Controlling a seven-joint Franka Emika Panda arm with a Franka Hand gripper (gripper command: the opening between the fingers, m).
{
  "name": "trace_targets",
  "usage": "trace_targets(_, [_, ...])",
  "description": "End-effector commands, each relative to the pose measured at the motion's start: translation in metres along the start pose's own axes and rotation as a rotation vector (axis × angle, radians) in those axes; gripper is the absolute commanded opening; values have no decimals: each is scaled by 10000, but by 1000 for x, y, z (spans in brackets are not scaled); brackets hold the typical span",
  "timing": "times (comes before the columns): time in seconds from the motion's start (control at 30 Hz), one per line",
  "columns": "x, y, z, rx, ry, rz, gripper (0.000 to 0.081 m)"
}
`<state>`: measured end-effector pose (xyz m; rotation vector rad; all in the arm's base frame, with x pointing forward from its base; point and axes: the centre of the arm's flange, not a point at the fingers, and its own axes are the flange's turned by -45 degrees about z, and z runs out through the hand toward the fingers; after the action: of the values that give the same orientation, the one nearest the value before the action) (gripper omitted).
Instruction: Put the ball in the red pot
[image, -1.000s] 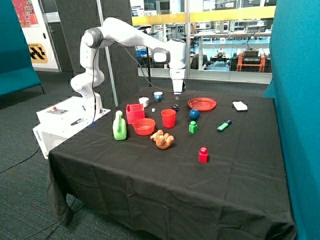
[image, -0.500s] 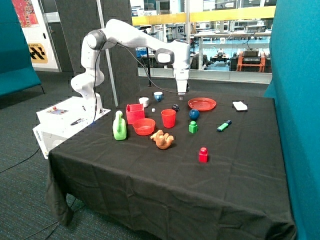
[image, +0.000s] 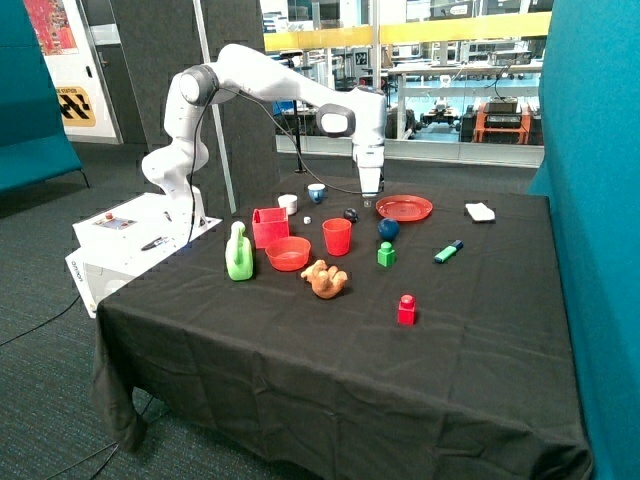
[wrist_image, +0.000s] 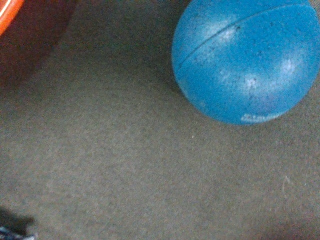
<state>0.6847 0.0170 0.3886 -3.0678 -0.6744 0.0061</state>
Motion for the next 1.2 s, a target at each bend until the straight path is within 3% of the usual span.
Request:
trace_targets(0.0, [11,6,15,-13,37,63,667])
trace_targets(0.37, [18,4,29,-13,37,87,673])
trace_targets(0.77, [41,-5,26,-14,37,-154,670])
trace_targets(1.17, [44,-5,34,-14,37,-202,668])
